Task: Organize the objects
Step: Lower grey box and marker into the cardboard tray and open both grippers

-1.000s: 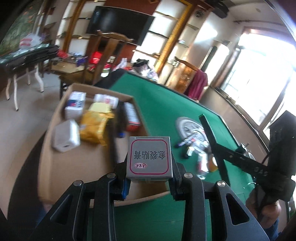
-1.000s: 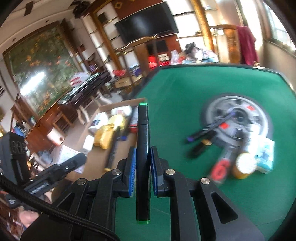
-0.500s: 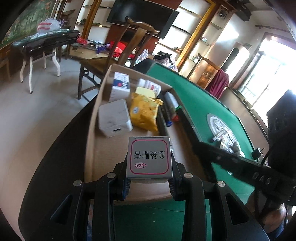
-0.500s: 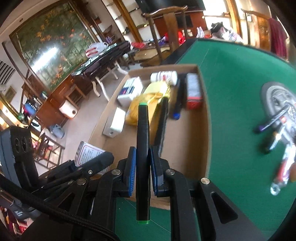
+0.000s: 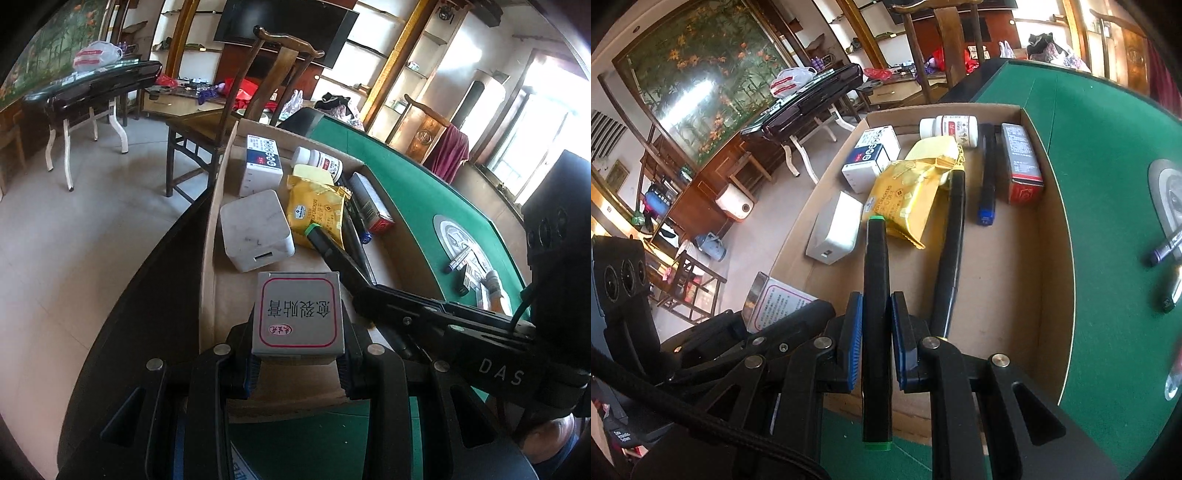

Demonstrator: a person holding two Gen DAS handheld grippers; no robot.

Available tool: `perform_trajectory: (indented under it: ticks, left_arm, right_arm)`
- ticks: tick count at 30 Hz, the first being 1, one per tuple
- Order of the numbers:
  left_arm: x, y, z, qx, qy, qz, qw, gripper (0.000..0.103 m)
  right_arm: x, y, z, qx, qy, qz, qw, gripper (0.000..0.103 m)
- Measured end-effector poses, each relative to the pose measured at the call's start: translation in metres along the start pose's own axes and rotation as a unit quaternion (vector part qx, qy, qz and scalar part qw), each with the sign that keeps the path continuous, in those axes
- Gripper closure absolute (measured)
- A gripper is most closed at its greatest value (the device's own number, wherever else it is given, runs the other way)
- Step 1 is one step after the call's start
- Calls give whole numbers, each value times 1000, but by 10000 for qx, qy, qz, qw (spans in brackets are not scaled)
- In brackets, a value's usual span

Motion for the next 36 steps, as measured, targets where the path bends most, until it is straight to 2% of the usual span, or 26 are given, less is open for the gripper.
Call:
perform_trajectory:
  ticks: [3,9,13,16,27,32,36]
  left_arm:
    - [3,-6,1,84,-139,6,9999,74]
    - [8,-12,2,144,-179,150,9996,74]
    - [9,-8,1,175,20,385,9991,74]
    - [10,-7,0,297,-15,478,9984,74]
    - [12,-5,-1,434,-222,558,9973,73]
    - [9,-3,-4,389,-205,597,9972,69]
    - [3,-3,-2,372,-379,481,9974,65]
  right_arm:
    - [6,-7,-2,36,15,6,10000,91]
    - [18,-9,-7,347,-272,127,9989,91]
    - [27,-6,-8,549,-468,239,9971,91]
    - [31,-4,-5,605,-592,311,9959,91]
    - [29,1,-7,662,-750,394,9942,90]
    - [19,3,-8,625,-761,325,9946,89]
    - [7,2,-8,550,-697,195,9959,89]
Point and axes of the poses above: each gripper's, at about its wrist camera, not at the fingertips, and x roughly the way its jaws point, z to its left, y to its underside, the point moved 7 cm from there along x, roughly the way its jaws point, and after that the axes turned 11 degrees about -x, right-handed, at the moved point
